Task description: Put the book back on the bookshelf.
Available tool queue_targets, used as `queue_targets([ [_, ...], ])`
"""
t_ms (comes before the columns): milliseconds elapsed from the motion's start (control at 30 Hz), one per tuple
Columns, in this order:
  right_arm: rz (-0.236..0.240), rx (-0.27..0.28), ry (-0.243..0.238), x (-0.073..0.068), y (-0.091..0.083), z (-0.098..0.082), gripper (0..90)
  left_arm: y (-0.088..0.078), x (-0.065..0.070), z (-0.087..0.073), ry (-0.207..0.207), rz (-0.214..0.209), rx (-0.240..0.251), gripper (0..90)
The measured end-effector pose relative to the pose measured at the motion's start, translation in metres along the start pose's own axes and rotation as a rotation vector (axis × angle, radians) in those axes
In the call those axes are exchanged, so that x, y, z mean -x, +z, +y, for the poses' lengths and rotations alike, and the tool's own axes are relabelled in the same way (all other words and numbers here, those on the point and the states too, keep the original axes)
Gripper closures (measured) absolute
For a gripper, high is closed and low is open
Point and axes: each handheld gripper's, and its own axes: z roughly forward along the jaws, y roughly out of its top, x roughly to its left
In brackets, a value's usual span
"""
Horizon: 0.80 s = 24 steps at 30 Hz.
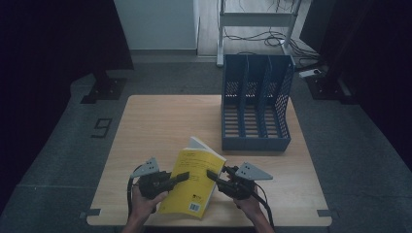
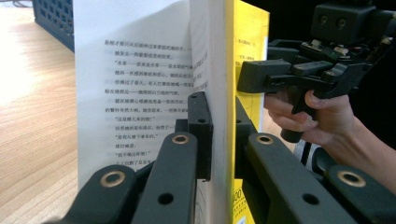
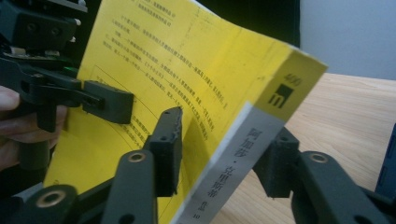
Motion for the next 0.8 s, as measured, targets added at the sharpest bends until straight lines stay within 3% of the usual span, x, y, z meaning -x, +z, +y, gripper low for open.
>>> queue_targets([
  [167, 0.024, 0.003, 0.014, 0.0, -0.002, 0.003, 66.1, 0.0, -0.003, -0.001, -0.021, 0.012, 0.005, 82.9],
  [367, 0.026, 0.001, 0.018, -0.002, -0.003, 0.006, 68.8, 0.002, -0.006, -0.003, -0.02, 0.036, 0.007, 77.2],
  [500, 0.025, 0.005, -0.016, -0.006, -0.006, 0.01, 69.9, 0.002, -0.007, -0.003, -0.012, 0.061, 0.022, 70.2],
  [633, 0.022, 0.003, -0.096, -0.013, -0.011, 0.017, 71.1, 0.003, -0.009, -0.004, -0.01, 0.073, 0.026, 61.1],
  [800, 0.016, -0.006, -0.148, -0.018, -0.014, 0.02, 71.2, 0.004, -0.009, -0.004, -0.004, 0.07, 0.025, 60.0],
])
